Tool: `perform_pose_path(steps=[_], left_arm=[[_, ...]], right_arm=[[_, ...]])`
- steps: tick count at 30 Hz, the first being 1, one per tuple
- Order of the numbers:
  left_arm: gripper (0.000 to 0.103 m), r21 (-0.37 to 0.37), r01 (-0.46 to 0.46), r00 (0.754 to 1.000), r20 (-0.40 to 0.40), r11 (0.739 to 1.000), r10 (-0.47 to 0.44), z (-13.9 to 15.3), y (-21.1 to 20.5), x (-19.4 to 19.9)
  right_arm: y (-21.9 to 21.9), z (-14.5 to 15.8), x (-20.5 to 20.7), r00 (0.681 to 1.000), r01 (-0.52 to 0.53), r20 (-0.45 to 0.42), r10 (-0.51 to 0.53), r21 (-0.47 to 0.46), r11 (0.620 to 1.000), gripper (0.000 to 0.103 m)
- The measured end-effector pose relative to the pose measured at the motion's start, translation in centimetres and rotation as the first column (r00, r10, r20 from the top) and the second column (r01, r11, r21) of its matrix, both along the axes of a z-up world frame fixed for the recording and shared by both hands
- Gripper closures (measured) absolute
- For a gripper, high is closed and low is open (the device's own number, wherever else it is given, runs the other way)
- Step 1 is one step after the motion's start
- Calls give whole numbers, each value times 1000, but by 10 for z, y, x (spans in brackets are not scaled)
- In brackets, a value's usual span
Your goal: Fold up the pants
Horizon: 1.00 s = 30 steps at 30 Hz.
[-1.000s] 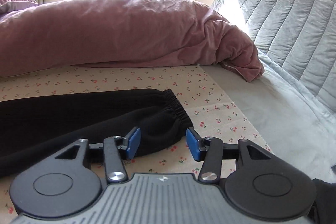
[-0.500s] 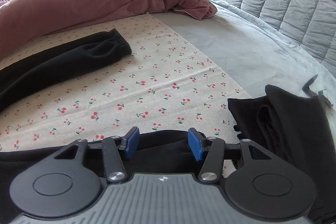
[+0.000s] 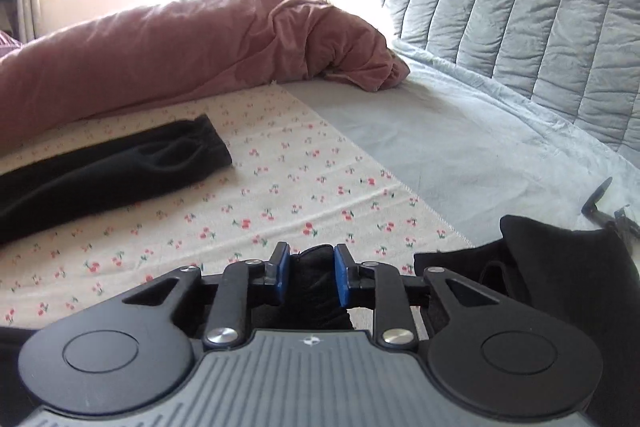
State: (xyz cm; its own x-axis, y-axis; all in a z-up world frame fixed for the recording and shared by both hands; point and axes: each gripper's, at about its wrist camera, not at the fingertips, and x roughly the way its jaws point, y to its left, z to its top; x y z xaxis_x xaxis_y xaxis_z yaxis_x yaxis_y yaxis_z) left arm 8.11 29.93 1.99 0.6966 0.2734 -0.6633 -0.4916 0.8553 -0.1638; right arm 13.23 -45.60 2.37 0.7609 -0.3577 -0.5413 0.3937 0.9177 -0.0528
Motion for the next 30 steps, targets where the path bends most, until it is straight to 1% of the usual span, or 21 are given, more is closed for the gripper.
perform_pose_path(steps=[1,3,4,6,8,9,10,13,15,16,17,18,19,20,21,22,24,25,26,28,30], left_arm=[[84,3,-1,1000,-3,1000,1,-1,1,-1],[84,14,-12,1000,-21,1000,12,-4,0,-2],[84,19,-16,999,-30,1000,17,-6,0,-1],[84,29,-16,999,-37,999,17,-7,0,-1],[84,20,-20,999,-31,1000,21,-6,1,-3],[84,13,-22,999,-24,1000,23,-5,2,-4],[84,4,-23,1000,-15,1000,23,-3,4,-6],[84,-13,-19,1000,14,1000,19,0,4,-10],[83,-2,8,1000,-5,1000,-8,-4,3,-6],[81,13,36,999,-30,999,-36,-9,0,-2],[75,26,46,998,-53,999,-44,-14,-1,1],[72,25,50,997,-65,998,-48,-18,0,3],[70,10,50,997,-65,999,-50,-21,2,2],[66,-14,45,998,-53,999,-45,-20,5,0],[65,-46,37,999,-35,998,-39,-18,10,-2],[64,-88,31,999,-7,996,-32,-14,16,-5],[61,-151,12,999,43,988,-5,-6,25,-12],[57,-164,-4,998,68,986,15,-2,28,-15],[51,-164,-15,995,90,986,31,2,29,-16],[45,-164,-6,993,118,987,26,6,28,-12],[45,-182,25,992,124,983,-2,2,22,-2]], right_arm=[[3,7,2,999,14,31,-13,-7,1000,85],[9,5,12,999,45,27,-44,-42,998,84],[12,-7,22,998,62,-9,-63,-79,995,84],[16,-38,42,991,53,-116,-69,-135,989,84],[17,-65,53,977,55,-195,-88,-169,984,83],[16,-67,53,978,64,-188,-95,-164,984,83],[13,-60,51,980,97,-162,-117,-128,987,83],[13,-22,34,993,122,16,-121,-50,991,83],[16,-7,28,991,119,66,-116,-49,992,83],[16,-10,31,992,117,43,-115,-56,992,81],[15,-20,36,992,124,-17,-125,-71,990,79],[15,-34,42,986,132,-90,-140,-95,987,78],[15,-50,47,975,131,-163,-151,-126,983,78],[16,-58,48,970,121,-193,-149,-148,982,78],[19,-58,46,972,110,-188,-142,-168,980,78],[22,-49,42,978,108,-160,-134,-164,981,74],[28,-24,31,994,88,-56,-94,-105,991,62],[33,-12,25,998,64,-7,-65,-75,995,50],[41,-2,20,999,33,26,-32,-59,998,45],[60,5,15,999,-37,29,39,-45,998,44],[80,2,16,990,-139,-9,139,3,990,44]])
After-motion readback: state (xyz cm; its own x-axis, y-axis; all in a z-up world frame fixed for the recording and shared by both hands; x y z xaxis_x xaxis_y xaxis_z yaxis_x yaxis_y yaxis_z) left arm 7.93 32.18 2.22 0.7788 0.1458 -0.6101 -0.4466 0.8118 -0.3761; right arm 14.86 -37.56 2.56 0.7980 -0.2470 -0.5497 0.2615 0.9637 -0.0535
